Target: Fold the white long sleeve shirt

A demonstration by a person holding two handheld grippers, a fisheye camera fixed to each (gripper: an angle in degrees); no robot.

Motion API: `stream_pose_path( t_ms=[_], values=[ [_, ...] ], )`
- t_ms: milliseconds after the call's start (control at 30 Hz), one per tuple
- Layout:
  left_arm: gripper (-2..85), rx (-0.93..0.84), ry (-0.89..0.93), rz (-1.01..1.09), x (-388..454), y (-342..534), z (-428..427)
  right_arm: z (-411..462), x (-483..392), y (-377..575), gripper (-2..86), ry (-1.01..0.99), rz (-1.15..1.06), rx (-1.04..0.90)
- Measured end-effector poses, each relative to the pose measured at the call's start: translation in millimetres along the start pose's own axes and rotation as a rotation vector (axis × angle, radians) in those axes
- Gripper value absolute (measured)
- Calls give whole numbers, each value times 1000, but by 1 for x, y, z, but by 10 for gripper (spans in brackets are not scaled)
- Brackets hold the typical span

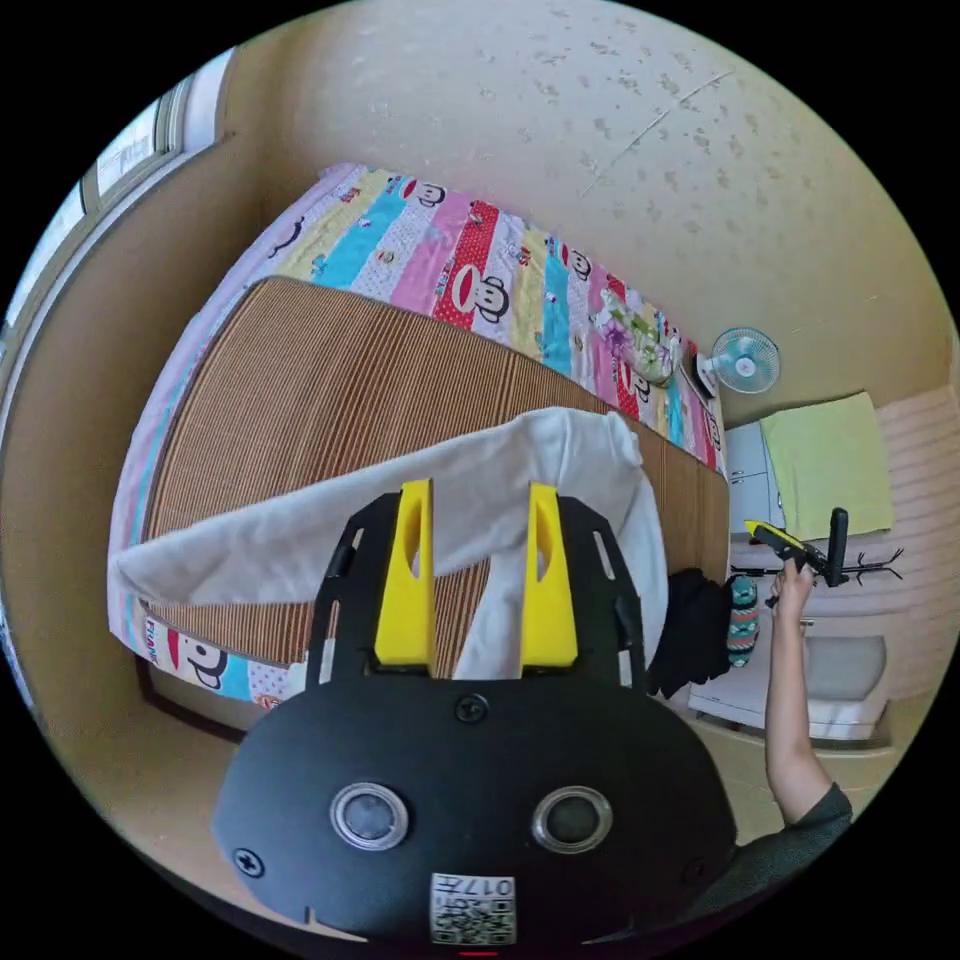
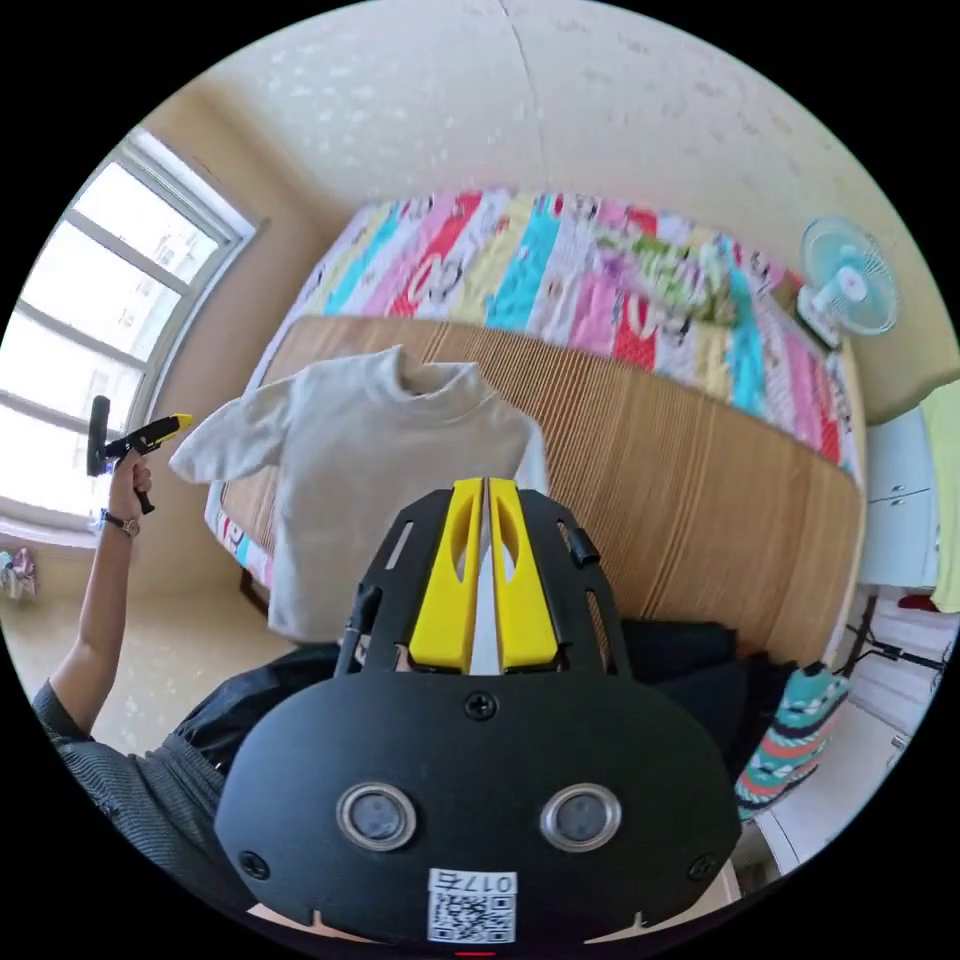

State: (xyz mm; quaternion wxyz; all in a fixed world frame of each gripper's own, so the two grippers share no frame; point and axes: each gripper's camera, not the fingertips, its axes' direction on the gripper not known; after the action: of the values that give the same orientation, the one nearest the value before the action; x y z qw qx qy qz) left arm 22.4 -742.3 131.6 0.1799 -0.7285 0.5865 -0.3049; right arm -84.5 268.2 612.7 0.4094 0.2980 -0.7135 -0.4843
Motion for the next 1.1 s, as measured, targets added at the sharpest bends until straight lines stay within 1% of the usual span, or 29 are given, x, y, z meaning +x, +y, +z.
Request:
stream_pose_path(
  t_ms=[33, 100, 133, 200, 267, 333, 400, 433, 467, 533, 567, 633, 733, 800, 833, 900, 933, 967, 1000, 1100],
  values=[
    [122, -30, 9, -17, -11, 7, 11, 20, 4, 2, 17, -19, 5, -45],
    [115, -165, 3, -55, -43, 41, 58, 97, 13, 21, 11, -85, 20, -203],
    [111, -198, 0, -53, -48, 49, 69, 116, 15, 26, 10, -99, 26, -250],
    [94, -324, 10, -12, -62, 75, 108, 180, 18, 51, 7, -157, 71, -423],
    [79, -406, 6, 41, -67, 87, 132, 211, 15, 72, 6, -189, 85, -501],
    [65, -498, -24, 78, -78, 99, 154, 234, 11, 94, 5, -181, 97, -571],
    [36, -704, -127, 90, -103, 126, 181, 257, 6, 129, 5, -107, 93, -689],
    [27, -752, -154, 89, -111, 136, 184, 262, 5, 140, 5, -81, 98, -723],
    [12, -731, -107, 101, -124, 150, 173, 266, 4, 162, 5, -45, 98, -777],
    [0, -689, -96, 74, -143, 168, 144, 241, 7, 182, 5, -27, 114, -668],
    [-3, -694, -109, 84, -153, 179, 128, 228, 15, 191, 5, -32, 169, -671],
    [-2, -703, -140, 83, -169, 195, 103, 214, 29, 203, 5, -84, 256, -711],
    [21, -680, -58, -30, -209, 210, 58, 179, 58, 218, 4, -230, 414, -709],
    [75, -556, 113, -198, -259, 207, 15, 142, 84, 236, 4, -367, 555, -634],
    [83, -513, 162, -246, -273, 205, 4, 133, 91, 242, 4, -401, 589, -610],
    [106, -321, 355, -453, -335, 194, -35, 96, 113, 267, 5, -508, 715, -518],
    [110, -265, 405, -503, -351, 191, -43, 87, 118, 274, 5, -529, 743, -495],
    [114, -152, 491, -599, -382, 186, -59, 67, 126, 290, 5, -563, 797, -452],
    [119, -53, 546, -693, -411, 182, -72, 48, 133, 307, 4, -585, 848, -414],
    [133, 128, 614, -867, -472, 172, -93, 0, 145, 354, 5, -610, 972, -326]
  ],
)
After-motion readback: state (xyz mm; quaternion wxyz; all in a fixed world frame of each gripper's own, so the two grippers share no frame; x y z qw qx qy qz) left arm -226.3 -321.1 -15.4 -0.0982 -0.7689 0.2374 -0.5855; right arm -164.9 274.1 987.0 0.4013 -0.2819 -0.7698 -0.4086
